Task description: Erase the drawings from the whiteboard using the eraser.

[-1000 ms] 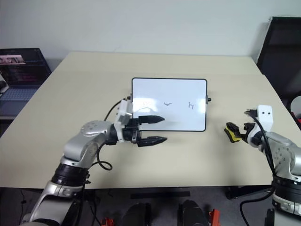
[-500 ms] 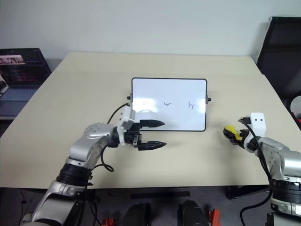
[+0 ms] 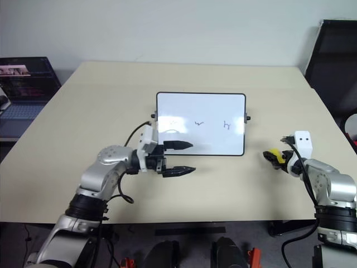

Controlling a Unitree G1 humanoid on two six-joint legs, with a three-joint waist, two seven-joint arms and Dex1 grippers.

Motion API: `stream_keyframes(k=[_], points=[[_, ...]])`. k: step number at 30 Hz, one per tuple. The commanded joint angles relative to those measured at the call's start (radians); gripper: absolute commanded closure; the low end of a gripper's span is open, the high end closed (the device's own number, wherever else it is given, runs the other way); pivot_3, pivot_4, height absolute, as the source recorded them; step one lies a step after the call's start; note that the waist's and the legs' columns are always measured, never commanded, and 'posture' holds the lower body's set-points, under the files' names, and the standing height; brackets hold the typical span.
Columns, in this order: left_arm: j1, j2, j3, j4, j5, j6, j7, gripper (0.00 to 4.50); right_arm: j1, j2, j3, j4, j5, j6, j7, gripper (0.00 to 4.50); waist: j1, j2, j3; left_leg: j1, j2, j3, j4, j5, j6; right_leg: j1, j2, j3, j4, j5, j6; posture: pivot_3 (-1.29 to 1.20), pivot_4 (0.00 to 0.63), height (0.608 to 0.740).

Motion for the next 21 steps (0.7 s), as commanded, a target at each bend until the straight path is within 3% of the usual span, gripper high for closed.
stream_keyframes(k=[1,3,11,21], points=[[-0.011,0.002,0.022,-0.011,-0.002,-0.011,-0.001,0.00,-0.015,-0.014,-0.016,-0.010,-0.006,-0.019,0.009,0.32,0.000,0.000,0.000,0.000,0.000,0.000,0.000,0.000,0.000,0.000,0.000,0.000,0.000,0.000,0.000,0.00,0.150,0.740],[-0.018,0.001,0.022,-0.005,-0.001,-0.013,0.001,0.00,-0.013,-0.011,-0.023,-0.009,-0.005,-0.010,0.008,0.65,0.000,0.000,0.000,0.000,0.000,0.000,0.000,0.000,0.000,0.000,0.000,0.000,0.000,0.000,0.000,0.00,0.150,0.740],[-0.037,-0.004,0.022,0.008,0.002,-0.014,0.003,0.00,0.005,-0.003,-0.024,-0.016,-0.008,-0.006,0.005,3.42,0.000,0.000,0.000,0.000,0.000,0.000,0.000,0.000,0.000,0.000,0.000,0.000,0.000,0.000,0.000,0.00,0.150,0.740],[-0.047,-0.004,0.026,0.013,-0.001,-0.012,0.010,0.00,-0.007,-0.002,-0.027,-0.002,-0.008,-0.012,0.007,3.62,0.000,0.000,0.000,0.000,0.000,0.000,0.000,0.000,0.000,0.000,0.000,0.000,0.000,0.000,0.000,0.00,0.150,0.740]])
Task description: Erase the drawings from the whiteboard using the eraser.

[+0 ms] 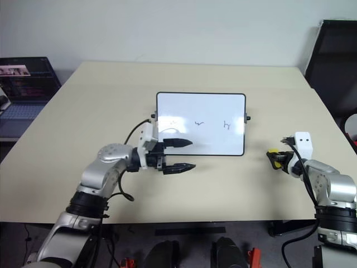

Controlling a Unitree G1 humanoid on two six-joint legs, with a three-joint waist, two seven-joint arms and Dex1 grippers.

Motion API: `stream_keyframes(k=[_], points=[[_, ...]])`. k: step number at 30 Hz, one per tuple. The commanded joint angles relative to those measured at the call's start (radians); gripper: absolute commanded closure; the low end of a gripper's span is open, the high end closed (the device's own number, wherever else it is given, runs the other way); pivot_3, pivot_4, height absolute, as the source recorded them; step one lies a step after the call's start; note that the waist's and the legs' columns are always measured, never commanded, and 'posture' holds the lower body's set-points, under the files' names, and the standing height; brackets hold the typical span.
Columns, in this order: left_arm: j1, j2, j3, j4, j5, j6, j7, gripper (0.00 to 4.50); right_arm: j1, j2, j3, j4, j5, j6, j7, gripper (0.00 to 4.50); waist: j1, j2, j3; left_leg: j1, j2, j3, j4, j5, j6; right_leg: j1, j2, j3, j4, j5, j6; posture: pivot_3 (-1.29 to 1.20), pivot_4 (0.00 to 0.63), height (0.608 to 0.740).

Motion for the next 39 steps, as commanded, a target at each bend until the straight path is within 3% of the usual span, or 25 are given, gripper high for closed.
stream_keyframes(k=[1,7,14,21,26,39], points=[[-0.020,-0.003,0.025,-0.020,-0.004,-0.010,0.004,0.00,-0.011,-0.002,-0.026,-0.005,0.004,-0.015,0.004,3.62,0.000,0.000,0.000,0.000,0.000,0.000,0.000,0.000,0.000,0.000,0.000,0.000,0.000,0.000,0.000,0.00,0.150,0.740],[-0.020,-0.009,0.035,-0.039,0.001,-0.006,0.047,0.00,-0.038,-0.005,-0.014,-0.045,-0.059,-0.119,-0.047,3.62,0.000,0.000,0.000,0.000,0.000,0.000,0.000,0.000,0.000,0.000,0.000,0.000,0.000,0.000,0.000,0.00,0.150,0.740],[-0.033,-0.110,0.058,-0.044,0.141,-0.087,0.355,0.00,-0.134,0.027,0.077,-0.142,-0.198,-0.336,-0.127,3.62,-0.001,0.000,0.000,0.000,0.000,-0.001,0.000,0.000,0.000,0.000,0.000,0.000,0.000,0.000,0.000,0.00,0.150,0.740],[0.031,-0.185,0.014,-0.086,0.233,-0.086,0.518,0.00,-0.214,0.100,0.149,-0.133,-0.248,-0.434,-0.135,3.62,0.006,0.000,0.000,-0.001,0.000,-0.001,0.000,0.000,0.000,0.000,-0.001,0.000,0.000,0.002,-0.003,0.00,0.150,0.740],[0.063,-0.228,0.001,-0.102,0.254,-0.076,0.573,0.00,-0.279,0.157,0.206,-0.083,-0.271,-0.481,-0.107,3.62,0.007,0.000,0.000,-0.001,0.000,-0.001,0.000,0.000,0.000,0.000,-0.001,-0.001,0.001,0.002,-0.003,0.00,0.150,0.740],[0.074,-0.214,0.026,-0.106,0.264,-0.076,0.598,0.00,-0.359,0.284,0.296,0.018,-0.299,-0.544,-0.061,3.62,0.012,0.000,0.000,-0.001,0.000,-0.001,0.000,0.000,0.000,0.000,-0.001,-0.001,0.000,0.002,-0.003,0.00,0.150,0.740]])
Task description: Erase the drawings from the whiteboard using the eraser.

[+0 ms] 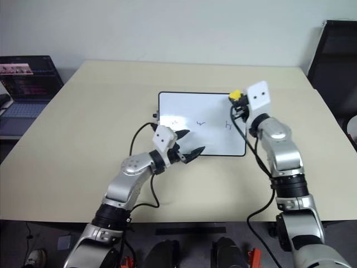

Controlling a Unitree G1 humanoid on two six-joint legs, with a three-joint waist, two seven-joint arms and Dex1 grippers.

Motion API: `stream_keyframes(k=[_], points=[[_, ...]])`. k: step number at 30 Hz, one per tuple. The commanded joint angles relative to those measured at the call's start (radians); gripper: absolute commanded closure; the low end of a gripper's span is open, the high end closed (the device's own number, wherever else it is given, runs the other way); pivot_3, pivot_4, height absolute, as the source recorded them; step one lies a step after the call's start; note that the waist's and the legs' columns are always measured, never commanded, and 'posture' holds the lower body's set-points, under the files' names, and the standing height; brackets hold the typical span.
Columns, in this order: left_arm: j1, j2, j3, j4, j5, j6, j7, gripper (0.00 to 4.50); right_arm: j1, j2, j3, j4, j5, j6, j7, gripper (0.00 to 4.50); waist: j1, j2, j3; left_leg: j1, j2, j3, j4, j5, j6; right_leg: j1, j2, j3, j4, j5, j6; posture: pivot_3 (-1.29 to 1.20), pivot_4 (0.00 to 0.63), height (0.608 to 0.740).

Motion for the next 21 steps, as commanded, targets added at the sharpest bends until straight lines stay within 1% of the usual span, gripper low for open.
stream_keyframes(k=[1,7,21], points=[[-0.019,0.011,0.028,-0.053,-0.005,-0.006,0.012,0.00,-0.014,0.014,0.012,-0.024,-0.014,-0.015,0.004,3.62,0.003,0.000,0.000,0.000,0.000,0.000,0.000,0.000,0.000,0.000,0.000,0.000,0.000,0.000,0.000,0.00,0.150,0.740],[-0.021,0.024,0.040,-0.067,-0.012,0.006,0.009,0.00,0.006,0.016,0.041,-0.022,-0.052,0.015,0.006,3.62,0.004,0.000,0.000,0.000,0.000,0.000,0.000,0.000,0.000,0.000,0.000,-0.001,0.000,0.000,0.000,0.00,0.150,0.740],[-0.014,0.036,0.051,-0.104,-0.015,0.029,0.011,0.00,0.000,0.005,0.058,0.033,-0.163,0.029,-0.039,3.62,0.004,0.000,0.000,0.000,0.000,0.000,0.000,0.000,0.000,0.000,0.000,0.000,0.000,0.000,0.000,0.00,0.150,0.740]])
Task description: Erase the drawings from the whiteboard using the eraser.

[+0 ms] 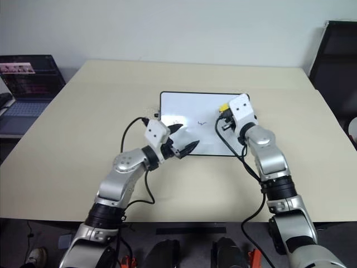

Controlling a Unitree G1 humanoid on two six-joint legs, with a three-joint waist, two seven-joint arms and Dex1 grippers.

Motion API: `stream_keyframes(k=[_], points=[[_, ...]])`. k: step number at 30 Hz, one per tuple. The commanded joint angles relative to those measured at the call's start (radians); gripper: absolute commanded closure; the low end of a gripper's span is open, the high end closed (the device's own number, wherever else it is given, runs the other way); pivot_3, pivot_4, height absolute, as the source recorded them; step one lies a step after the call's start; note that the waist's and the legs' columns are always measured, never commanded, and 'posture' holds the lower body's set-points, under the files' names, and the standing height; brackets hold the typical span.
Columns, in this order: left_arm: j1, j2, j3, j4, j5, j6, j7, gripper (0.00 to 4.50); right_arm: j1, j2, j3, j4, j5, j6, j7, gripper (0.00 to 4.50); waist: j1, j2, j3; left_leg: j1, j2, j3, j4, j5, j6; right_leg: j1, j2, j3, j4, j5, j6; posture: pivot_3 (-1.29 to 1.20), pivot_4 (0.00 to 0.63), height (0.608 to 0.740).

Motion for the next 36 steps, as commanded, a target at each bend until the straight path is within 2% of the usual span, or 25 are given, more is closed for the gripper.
stream_keyframes(k=[1,7,16,24,36], points=[[-0.011,0.003,0.016,-0.046,-0.011,-0.002,0.008,0.00,-0.011,-0.015,-0.010,-0.013,-0.025,0.000,-0.017,3.62,0.000,0.000,0.000,0.000,0.000,0.000,0.000,0.000,0.000,0.000,0.000,0.000,0.000,0.000,0.000,0.00,0.150,0.740],[-0.010,0.001,0.015,-0.043,-0.012,-0.004,0.007,0.00,0.001,-0.017,-0.016,0.006,-0.040,-0.012,-0.026,3.62,0.000,0.000,0.000,0.000,0.000,0.000,0.000,0.000,0.000,0.000,0.000,0.000,0.000,0.000,0.000,0.00,0.150,0.740],[-0.026,-0.001,0.023,-0.048,-0.020,0.005,0.009,0.00,0.147,-0.031,0.017,-0.026,-0.061,-0.020,0.012,3.62,0.000,-0.001,-0.001,0.002,0.000,0.000,0.001,0.000,0.000,0.002,0.000,0.000,0.000,0.000,0.000,0.00,0.150,0.740],[-0.035,0.000,0.039,-0.054,-0.026,0.015,0.013,0.00,0.221,-0.011,0.046,-0.109,-0.062,0.021,0.018,3.62,-0.004,-0.001,-0.001,0.016,0.000,0.000,0.001,0.000,0.000,0.016,0.000,0.001,-0.001,-0.003,0.005,0.00,0.150,0.740],[-0.034,-0.005,0.033,-0.056,-0.024,0.019,0.008,0.00,0.292,-0.030,0.021,-0.194,-0.054,0.088,0.020,3.62,-0.002,-0.001,-0.001,0.017,0.001,0.000,0.001,0.000,0.000,0.017,0.000,0.000,-0.001,-0.003,0.005,0.00,0.150,0.740]])
